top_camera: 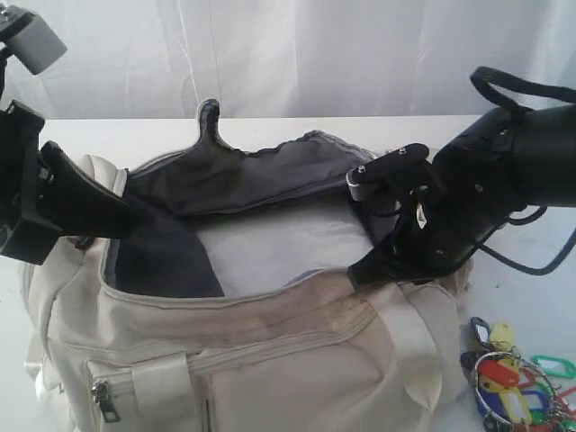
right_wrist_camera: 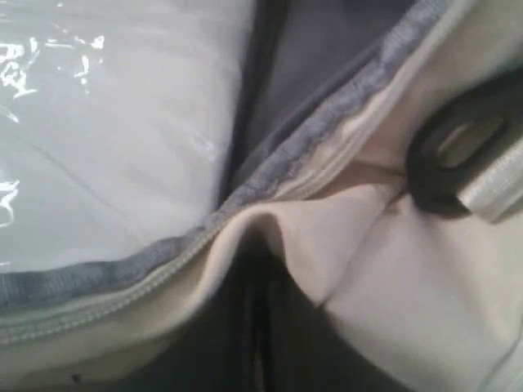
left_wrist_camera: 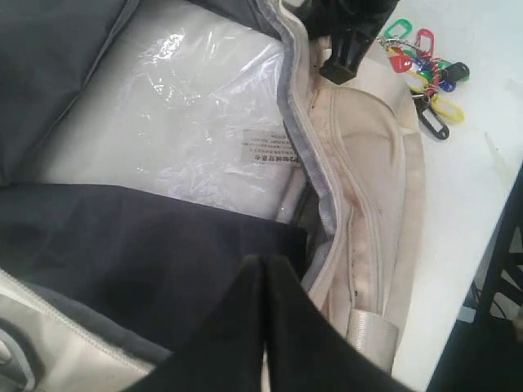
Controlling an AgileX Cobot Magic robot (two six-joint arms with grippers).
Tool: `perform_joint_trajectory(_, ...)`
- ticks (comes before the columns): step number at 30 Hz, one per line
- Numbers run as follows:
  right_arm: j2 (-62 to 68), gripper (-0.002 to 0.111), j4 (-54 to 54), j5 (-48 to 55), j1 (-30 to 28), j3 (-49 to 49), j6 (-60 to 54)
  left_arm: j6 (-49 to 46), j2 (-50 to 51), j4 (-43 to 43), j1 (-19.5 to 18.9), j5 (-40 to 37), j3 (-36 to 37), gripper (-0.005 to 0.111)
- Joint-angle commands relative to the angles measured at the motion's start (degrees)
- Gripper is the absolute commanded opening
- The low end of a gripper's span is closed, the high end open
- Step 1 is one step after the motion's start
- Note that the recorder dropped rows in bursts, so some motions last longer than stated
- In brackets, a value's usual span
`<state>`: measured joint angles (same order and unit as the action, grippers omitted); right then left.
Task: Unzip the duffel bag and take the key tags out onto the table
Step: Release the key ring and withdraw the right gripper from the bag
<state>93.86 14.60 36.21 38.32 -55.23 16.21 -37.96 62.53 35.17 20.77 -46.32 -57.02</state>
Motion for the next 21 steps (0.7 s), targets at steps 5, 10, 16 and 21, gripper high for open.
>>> perform_joint_trajectory(5, -2.1, 0.0, -1.6, 7.6, -0.1, -3.2, -4.3, 0.3, -0.6, 1.6, 0.0, -1.2, 0.4, 0.0)
perform_joint_trajectory(10, -14.0, 0.0, -1.8, 26.5, -0.1, -3.6, -8.4, 0.3, -0.6, 1.6, 0.0, -1.2, 0.4, 0.0)
perform_joint_trajectory(16, -22.1, 0.0, -1.5, 33.8, -0.1, -2.2, -8.7, 0.3, -0.6, 1.8, 0.0, -1.3, 0.4, 0.0)
perform_joint_trajectory(21, -23.1, 0.0, -2.0, 33.8, -0.1, 3.3, -8.5, 0.3, -0.6, 1.9, 0.0, -1.4, 0.4, 0.0)
